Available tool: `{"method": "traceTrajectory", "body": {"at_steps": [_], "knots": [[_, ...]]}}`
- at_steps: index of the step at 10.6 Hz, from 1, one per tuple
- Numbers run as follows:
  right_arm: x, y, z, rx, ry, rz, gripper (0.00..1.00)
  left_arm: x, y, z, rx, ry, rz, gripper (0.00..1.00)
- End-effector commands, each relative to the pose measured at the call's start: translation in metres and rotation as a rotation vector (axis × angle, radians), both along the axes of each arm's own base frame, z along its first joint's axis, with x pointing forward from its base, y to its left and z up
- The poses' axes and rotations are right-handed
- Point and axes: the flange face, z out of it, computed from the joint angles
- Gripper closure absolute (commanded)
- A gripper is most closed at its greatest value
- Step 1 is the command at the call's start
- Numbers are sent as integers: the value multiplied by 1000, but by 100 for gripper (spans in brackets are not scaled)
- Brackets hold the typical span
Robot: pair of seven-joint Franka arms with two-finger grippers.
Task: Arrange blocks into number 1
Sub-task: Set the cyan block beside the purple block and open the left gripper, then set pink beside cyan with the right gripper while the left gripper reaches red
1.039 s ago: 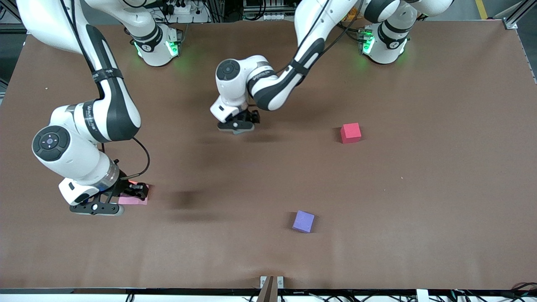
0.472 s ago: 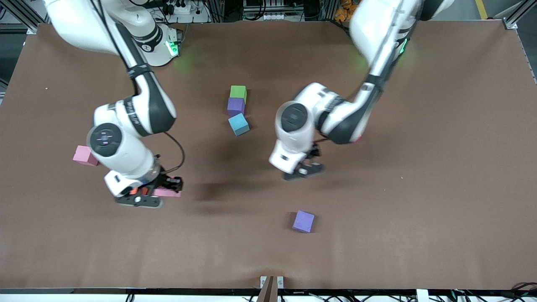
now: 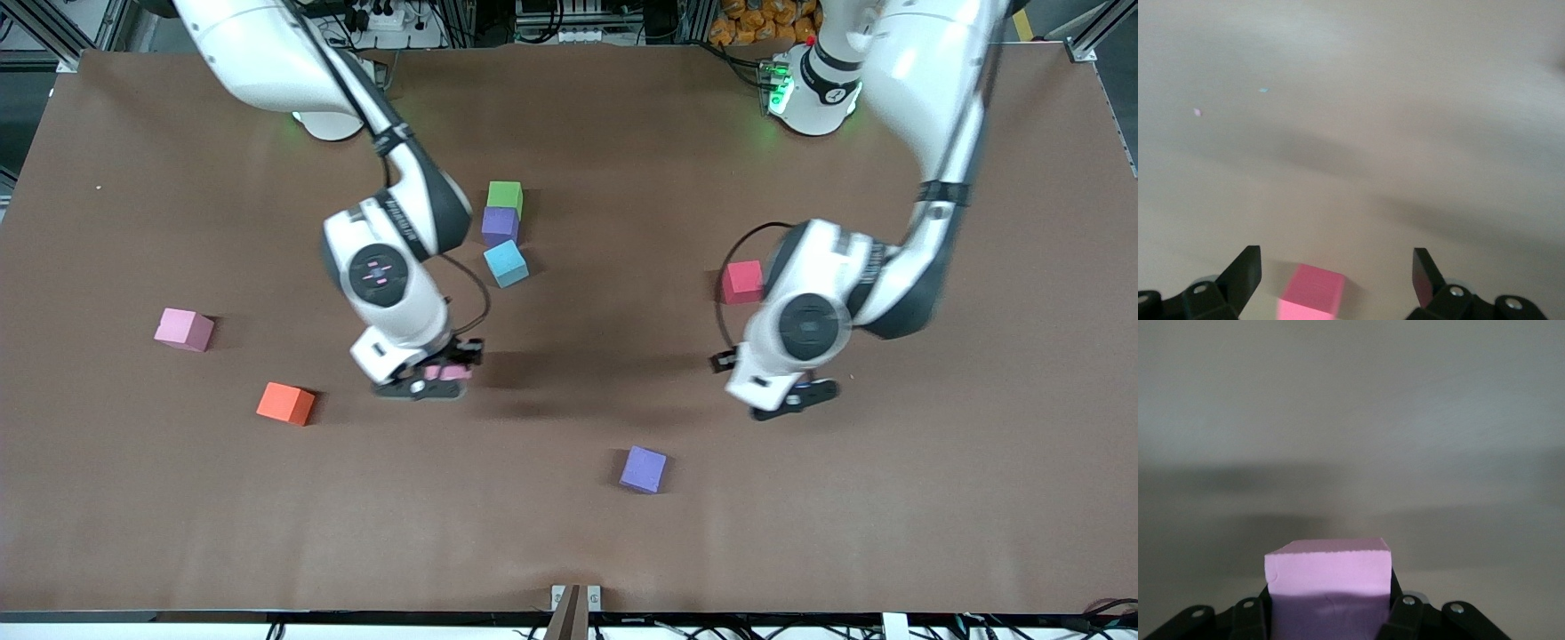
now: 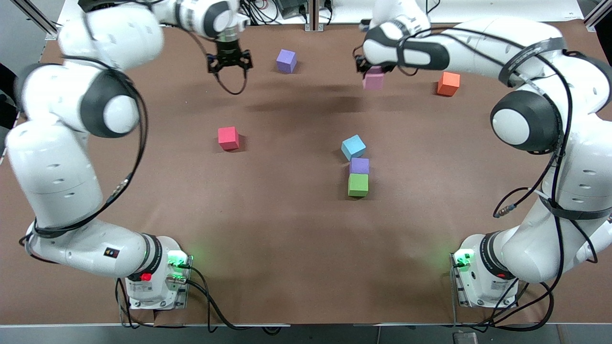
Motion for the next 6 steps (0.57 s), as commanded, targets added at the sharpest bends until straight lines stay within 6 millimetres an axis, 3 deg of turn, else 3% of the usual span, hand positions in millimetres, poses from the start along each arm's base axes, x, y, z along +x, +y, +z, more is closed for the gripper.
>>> {"method": "traceTrajectory", "body": {"at_steps": [1,3,6], "knots": [[-42,25,-39,53,-9,40,100,-49,45,10,-47,-5,25,0],[-62,41,-50,60,9,29,100,-83,53,-7,-19,33,39,0],[-85,53,-61,50,39,7,100,-143,56,-34,-39,-41,85,0]]}}
